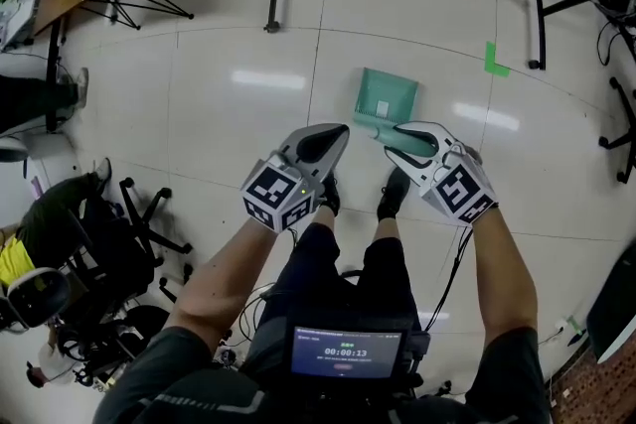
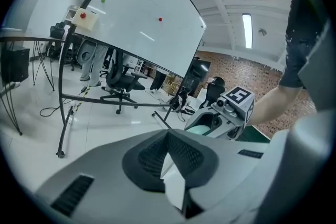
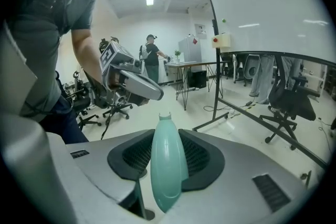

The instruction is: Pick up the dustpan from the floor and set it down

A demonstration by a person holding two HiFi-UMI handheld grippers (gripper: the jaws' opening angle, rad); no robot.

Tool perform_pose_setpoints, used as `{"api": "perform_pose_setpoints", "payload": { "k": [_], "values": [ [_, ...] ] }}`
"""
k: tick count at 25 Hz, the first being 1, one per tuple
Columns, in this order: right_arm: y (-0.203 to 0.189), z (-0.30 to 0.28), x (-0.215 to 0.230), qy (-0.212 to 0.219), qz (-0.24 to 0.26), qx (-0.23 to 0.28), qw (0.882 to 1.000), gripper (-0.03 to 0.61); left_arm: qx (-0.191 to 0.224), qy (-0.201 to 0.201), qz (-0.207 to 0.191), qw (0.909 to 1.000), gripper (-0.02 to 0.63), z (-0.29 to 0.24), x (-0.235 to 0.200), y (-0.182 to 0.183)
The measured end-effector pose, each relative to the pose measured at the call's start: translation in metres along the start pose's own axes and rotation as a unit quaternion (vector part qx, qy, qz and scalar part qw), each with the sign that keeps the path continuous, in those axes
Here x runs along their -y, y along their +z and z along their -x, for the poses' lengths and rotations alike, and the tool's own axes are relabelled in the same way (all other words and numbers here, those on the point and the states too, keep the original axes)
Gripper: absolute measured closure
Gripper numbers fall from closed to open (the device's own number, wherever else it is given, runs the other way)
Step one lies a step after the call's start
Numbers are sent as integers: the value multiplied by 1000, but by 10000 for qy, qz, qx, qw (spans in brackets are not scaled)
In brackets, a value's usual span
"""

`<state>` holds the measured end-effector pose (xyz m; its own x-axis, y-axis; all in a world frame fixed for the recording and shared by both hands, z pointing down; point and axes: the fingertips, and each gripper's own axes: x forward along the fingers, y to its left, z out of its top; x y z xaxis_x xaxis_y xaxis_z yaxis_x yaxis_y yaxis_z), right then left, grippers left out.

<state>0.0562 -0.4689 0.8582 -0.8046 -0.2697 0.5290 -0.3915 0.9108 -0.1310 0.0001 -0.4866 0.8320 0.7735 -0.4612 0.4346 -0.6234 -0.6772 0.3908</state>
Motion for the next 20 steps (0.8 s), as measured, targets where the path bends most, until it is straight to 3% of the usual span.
{"api": "perform_pose_setpoints", "payload": {
  "k": [7,12,17,20],
  "values": [
    [-42,-12,-1,-15,-39,-369,9993,417,141,220,248,9994,595,-4,-16,-15],
    [-53,-15,-12,34,-27,-433,9991,417,141,173,127,9997,595,-6,-7,-14],
    [-64,-13,-23,74,160,-794,9967,417,278,357,272,9986,595,-1,-8,-11],
    [-68,-11,-34,84,201,-953,9952,365,182,287,249,9991,595,5,4,-15]
  ]
}}
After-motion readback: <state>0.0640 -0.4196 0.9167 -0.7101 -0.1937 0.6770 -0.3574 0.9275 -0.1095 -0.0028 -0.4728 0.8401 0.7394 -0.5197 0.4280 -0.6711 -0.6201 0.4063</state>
